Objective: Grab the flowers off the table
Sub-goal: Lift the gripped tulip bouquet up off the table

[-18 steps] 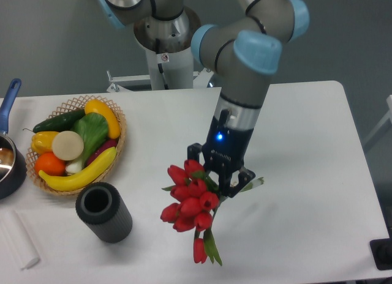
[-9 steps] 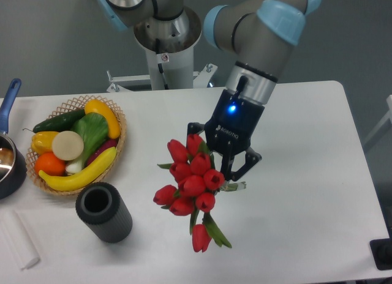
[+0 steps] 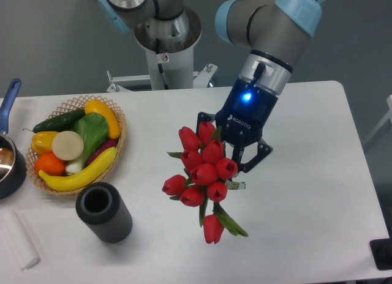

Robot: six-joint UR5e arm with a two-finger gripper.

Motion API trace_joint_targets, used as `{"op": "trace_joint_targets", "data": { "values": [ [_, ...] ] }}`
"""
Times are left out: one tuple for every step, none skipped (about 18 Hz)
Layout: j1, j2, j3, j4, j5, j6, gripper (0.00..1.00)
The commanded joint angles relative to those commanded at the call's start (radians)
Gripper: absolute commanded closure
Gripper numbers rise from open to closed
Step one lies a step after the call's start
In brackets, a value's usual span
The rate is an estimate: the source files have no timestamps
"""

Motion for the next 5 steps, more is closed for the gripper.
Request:
{"op": "trace_joint_targets", "data": {
  "values": [
    [0.000,0.000,0.000,0.000,0.000,0.000,0.53],
    [0.003,0.000,-0.003,0.000,0.000,-0.002,0.53],
    [0.005,0.003,-0.006,0.000,0.000,0.000,0.53],
    [0.005,0.006,-0.012,0.000,0.000,0.000,0.53],
    [0.005,0.009,-0.014,0.000,-0.002,0.000,0.53]
  ]
}}
